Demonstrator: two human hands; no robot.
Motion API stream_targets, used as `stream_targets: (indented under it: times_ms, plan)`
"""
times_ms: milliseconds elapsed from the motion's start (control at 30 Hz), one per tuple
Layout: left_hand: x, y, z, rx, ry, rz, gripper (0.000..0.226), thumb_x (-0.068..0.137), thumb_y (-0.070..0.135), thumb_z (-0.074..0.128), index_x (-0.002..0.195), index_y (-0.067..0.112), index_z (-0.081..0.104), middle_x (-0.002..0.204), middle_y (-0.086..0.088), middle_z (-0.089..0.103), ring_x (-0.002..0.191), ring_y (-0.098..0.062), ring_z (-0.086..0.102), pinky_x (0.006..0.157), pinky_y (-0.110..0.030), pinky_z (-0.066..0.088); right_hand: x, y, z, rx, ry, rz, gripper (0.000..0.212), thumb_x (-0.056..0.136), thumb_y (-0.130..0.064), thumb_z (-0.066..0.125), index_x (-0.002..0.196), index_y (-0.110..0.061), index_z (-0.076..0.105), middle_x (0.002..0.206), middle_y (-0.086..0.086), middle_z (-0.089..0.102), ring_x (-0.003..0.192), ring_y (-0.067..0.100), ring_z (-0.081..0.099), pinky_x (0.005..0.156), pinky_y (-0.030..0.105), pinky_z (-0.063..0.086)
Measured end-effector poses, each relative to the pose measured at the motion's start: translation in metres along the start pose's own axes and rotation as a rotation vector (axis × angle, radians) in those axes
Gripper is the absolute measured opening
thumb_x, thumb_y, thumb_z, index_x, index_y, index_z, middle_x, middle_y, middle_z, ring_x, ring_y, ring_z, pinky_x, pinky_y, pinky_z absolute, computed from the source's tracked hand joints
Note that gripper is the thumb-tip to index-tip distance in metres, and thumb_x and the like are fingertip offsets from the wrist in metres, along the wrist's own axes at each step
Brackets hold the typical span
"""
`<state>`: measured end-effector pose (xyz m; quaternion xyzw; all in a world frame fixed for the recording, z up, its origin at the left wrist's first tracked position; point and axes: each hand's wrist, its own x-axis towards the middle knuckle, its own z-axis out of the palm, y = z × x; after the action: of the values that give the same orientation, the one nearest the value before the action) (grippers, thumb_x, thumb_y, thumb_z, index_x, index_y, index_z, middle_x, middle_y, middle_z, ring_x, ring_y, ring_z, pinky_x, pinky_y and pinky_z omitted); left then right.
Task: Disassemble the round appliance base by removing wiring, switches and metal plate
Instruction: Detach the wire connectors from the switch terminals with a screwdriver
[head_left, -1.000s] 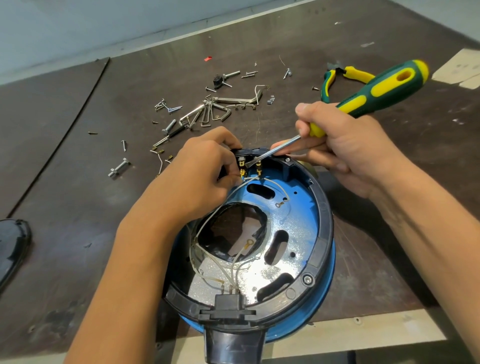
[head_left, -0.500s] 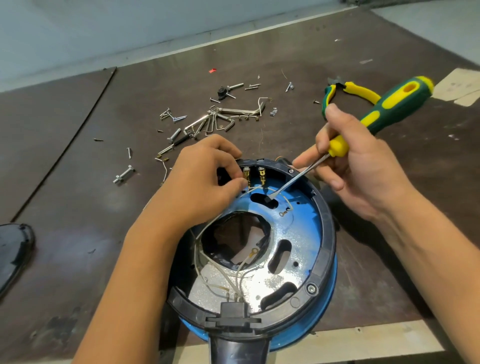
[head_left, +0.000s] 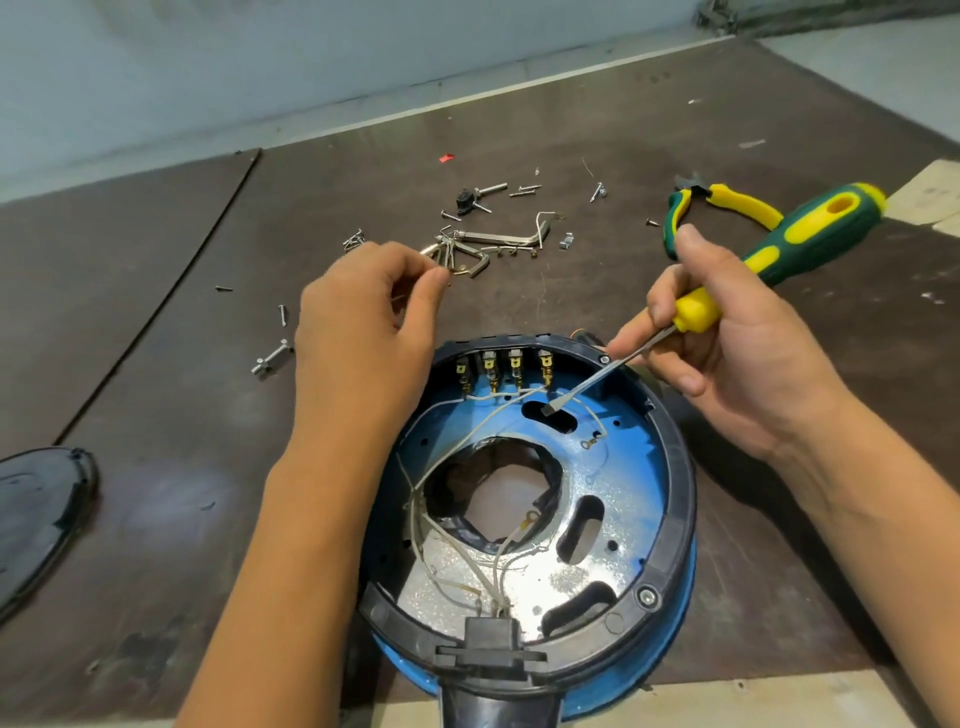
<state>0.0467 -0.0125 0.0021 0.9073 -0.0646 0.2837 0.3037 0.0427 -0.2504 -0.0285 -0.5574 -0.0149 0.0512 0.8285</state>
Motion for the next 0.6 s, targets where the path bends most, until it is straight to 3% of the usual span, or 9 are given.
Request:
stream_targets:
  times_ms: [67,167,200,267,300,400,533,600]
  plan:
    - [0.002,-0.005,0.002,0.141,-0.019,-0.106,0.024,0.095,0.028,0.063,0.115,0.016,0.067,0.106,-0.002,0.07,0.101,-0.024,0.064,0.088,-0.04,0.052,0.001,0.001,-0.001,-0.007,-0.002,-0.006,0.051,0.095,-0.053,0.054,0.059,-0.017,0.055,0.075,0.027,0.073,0.031,0.012,0.035,0.041,0.014,0.037]
    - [-0.001,-0.006,0.007,0.221,-0.237,-0.233,0.047,0.096,0.03,0.062,0.137,0.013,0.049,0.134,-0.01,0.056,0.127,-0.03,0.049,0.097,-0.038,0.04,0.003,0.001,-0.001,-0.007,-0.014,-0.017,0.053,0.099,-0.05,0.051,0.057,-0.018,0.055,0.071,0.025,0.073,0.033,0.015,0.04,0.055,0.028,0.045]
    - [-0.004,-0.004,0.009,0.175,-0.275,-0.199,0.043,0.096,0.03,0.062,0.135,0.016,0.052,0.135,-0.007,0.054,0.129,-0.026,0.047,0.098,-0.032,0.037,0.003,0.002,0.0,0.0,-0.02,-0.015,0.052,0.099,-0.047,0.051,0.056,-0.018,0.054,0.07,0.024,0.073,0.034,0.016,0.043,0.069,0.04,0.052]
    - [-0.008,0.006,0.009,0.06,-0.285,-0.078,0.021,0.093,0.03,0.065,0.113,0.023,0.062,0.127,0.002,0.054,0.122,-0.015,0.049,0.092,-0.02,0.031,0.003,0.002,0.002,0.032,-0.028,-0.02,0.046,0.095,-0.043,0.054,0.056,-0.017,0.055,0.065,0.021,0.071,0.035,0.018,0.048,0.099,0.069,0.046]
    - [-0.01,0.011,0.01,0.035,-0.31,-0.017,0.013,0.092,0.031,0.068,0.102,0.025,0.063,0.122,0.006,0.053,0.117,-0.01,0.049,0.09,-0.018,0.03,0.003,0.003,0.002,0.051,-0.036,-0.035,0.044,0.095,-0.039,0.056,0.057,-0.017,0.057,0.063,0.019,0.07,0.036,0.019,0.05,0.105,0.071,0.043]
    - [-0.014,0.017,0.012,0.076,-0.469,0.104,0.01,0.089,0.036,0.072,0.083,0.028,0.068,0.125,0.007,0.053,0.118,-0.007,0.049,0.091,-0.023,0.036,0.003,0.001,0.0,0.052,-0.113,-0.123,0.031,0.092,-0.021,0.052,0.064,-0.015,0.061,0.063,0.018,0.07,0.039,0.022,0.058,0.099,0.055,0.056]
    - [-0.013,0.013,0.014,0.133,-0.563,0.112,0.014,0.088,0.037,0.073,0.084,0.024,0.075,0.138,0.004,0.054,0.125,-0.013,0.051,0.095,-0.025,0.037,0.002,0.001,-0.009,-0.115,-0.191,-0.272,0.025,0.087,-0.006,0.048,0.071,-0.011,0.067,0.07,0.025,0.07,0.047,0.031,0.066,0.094,0.07,0.052]
    - [-0.012,0.012,0.014,0.154,-0.599,0.114,0.014,0.088,0.037,0.074,0.086,0.023,0.076,0.139,0.003,0.053,0.123,-0.016,0.054,0.099,-0.029,0.041,0.001,0.001,-0.013,-0.184,-0.217,-0.33,0.019,0.086,-0.008,0.055,0.076,-0.013,0.07,0.072,0.026,0.07,0.052,0.033,0.069,0.094,0.065,0.055]
